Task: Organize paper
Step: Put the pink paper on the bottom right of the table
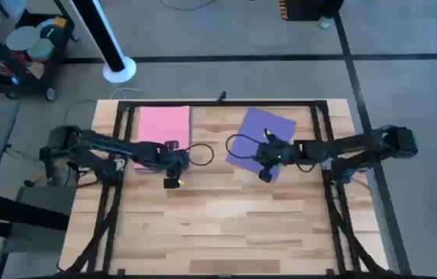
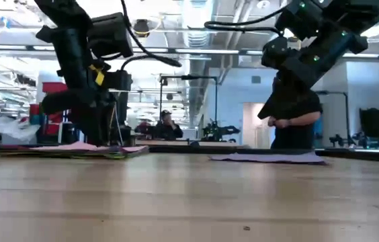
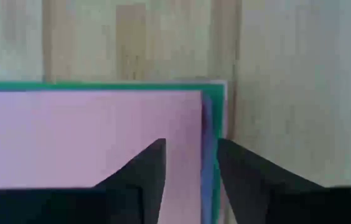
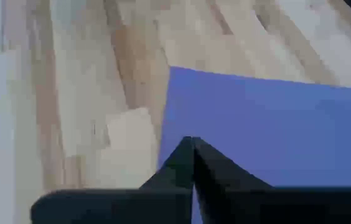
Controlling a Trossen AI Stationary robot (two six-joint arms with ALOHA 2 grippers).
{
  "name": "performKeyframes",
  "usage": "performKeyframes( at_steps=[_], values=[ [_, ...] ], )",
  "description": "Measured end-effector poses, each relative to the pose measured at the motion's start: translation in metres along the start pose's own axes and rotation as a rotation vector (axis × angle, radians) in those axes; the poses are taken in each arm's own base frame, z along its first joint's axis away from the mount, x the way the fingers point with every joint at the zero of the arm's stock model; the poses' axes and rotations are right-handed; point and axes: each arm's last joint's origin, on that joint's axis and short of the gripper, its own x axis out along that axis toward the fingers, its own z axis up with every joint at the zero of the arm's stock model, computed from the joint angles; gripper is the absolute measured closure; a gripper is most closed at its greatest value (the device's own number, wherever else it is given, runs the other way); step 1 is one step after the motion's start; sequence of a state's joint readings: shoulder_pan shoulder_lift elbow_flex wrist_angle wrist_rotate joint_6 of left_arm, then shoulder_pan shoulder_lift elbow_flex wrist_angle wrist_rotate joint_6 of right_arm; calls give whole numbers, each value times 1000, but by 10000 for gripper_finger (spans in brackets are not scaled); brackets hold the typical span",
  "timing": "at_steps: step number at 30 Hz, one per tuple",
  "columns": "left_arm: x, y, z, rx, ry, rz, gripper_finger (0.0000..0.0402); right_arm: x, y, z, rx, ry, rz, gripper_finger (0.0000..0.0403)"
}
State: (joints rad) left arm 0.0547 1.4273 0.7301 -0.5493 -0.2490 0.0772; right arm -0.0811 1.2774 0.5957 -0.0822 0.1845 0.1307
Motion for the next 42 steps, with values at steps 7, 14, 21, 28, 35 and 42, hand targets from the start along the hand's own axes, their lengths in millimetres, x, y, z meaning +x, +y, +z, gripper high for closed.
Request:
performKeyframes(
  at_steps=[7, 14, 21, 28, 35, 42],
  values=[
    [0, 2, 1, -1, -6, 45, 260, 0, 0, 0, 2, 0, 0, 403],
    [0, 1, 1, 3, -14, 20, 260, 0, 0, 0, 2, 0, 0, 403],
    [13, -2, 2, 21, 30, 22, 260, 0, 1, 0, 0, 3, 2, 403],
    [30, -5, 3, 42, 80, 79, 260, 0, 3, -1, -6, 8, 7, 403],
    [20, -5, 0, 35, 73, 66, 299, -1, 3, -1, -2, 8, 8, 403],
    [3, -3, -2, 17, 38, 58, 394, -1, 3, -1, 1, 8, 8, 403]
  ],
)
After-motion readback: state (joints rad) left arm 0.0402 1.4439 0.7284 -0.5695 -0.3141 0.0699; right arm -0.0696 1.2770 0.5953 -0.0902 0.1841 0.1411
